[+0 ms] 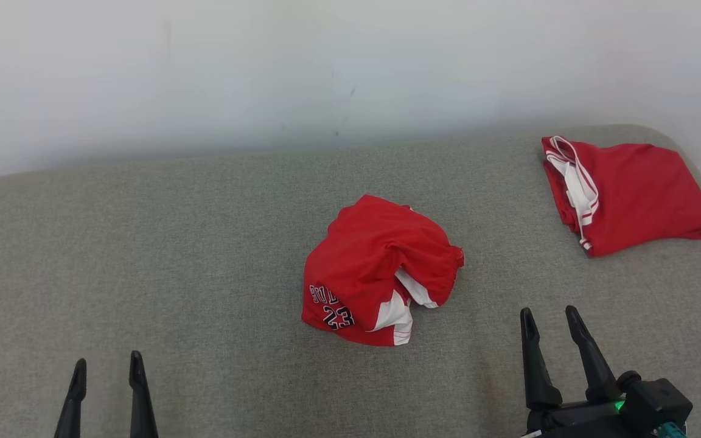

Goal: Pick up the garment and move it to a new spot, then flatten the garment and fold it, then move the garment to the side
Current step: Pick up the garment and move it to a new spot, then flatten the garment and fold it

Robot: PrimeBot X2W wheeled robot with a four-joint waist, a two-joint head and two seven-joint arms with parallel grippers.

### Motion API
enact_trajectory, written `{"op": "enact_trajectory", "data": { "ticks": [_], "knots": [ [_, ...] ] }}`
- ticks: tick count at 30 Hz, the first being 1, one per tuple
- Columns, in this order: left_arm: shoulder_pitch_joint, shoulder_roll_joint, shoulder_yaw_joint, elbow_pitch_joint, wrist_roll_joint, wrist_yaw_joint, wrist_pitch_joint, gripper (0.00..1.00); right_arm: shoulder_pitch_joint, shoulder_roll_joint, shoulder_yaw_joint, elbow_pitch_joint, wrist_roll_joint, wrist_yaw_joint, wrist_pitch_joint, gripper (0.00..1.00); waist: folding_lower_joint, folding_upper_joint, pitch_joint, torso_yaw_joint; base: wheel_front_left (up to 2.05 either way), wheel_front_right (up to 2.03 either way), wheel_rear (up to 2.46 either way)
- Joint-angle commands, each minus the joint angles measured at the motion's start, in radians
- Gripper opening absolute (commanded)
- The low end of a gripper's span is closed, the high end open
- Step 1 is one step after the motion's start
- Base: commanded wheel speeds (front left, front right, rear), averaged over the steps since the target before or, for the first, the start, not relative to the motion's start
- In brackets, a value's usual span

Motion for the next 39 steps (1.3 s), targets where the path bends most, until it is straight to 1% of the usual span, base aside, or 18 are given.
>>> {"op": "enact_trajectory", "data": {
  "ticks": [1, 3, 11, 16, 27, 39],
  "knots": [
    [0.01, -0.006, 0.001, 0.005, 0.021, -0.009, -0.003, 1.0, 0.008, 0.002, 0.003, 0.003, 0.001, -0.003, 0.0, 1.0, 0.0001, 0.0, -0.003, 0.001, 0.0, 0.0, 0.0],
    [0.016, -0.013, 0.008, 0.016, 0.029, -0.022, -0.003, 1.0, 0.013, 0.002, 0.006, 0.01, 0.0, -0.003, 0.0, 1.0, 0.0001, 0.0, -0.005, 0.002, 0.0, 0.0, 0.0],
    [0.006, -0.028, 0.024, 0.056, 0.054, -0.049, -0.003, 1.0, 0.025, 0.002, 0.017, 0.045, 0.004, -0.003, -0.001, 1.0, 0.0001, 0.0, -0.008, 0.004, 0.0, 0.0, 0.0],
    [-0.001, -0.029, 0.003, 0.079, 0.078, -0.064, -0.003, 1.0, 0.027, 0.002, 0.025, 0.059, 0.0, -0.003, -0.001, 1.0, 0.0001, 0.0, -0.008, 0.004, 0.0, 0.0, 0.0],
    [-0.01, -0.03, -0.012, 0.1, 0.068, -0.074, -0.003, 1.0, 0.02, 0.002, 0.031, 0.073, 0.001, -0.003, 0.0, 1.0, 0.0001, 0.0, -0.005, 0.001, 0.0, 0.0, 0.0],
    [-0.006, -0.03, -0.01, 0.095, 0.068, -0.066, -0.003, 1.0, 0.023, 0.002, 0.029, 0.073, 0.001, -0.003, 0.0, 1.0, 0.0001, 0.0, -0.006, 0.004, 0.0, 0.0, 0.0]
  ]
}}
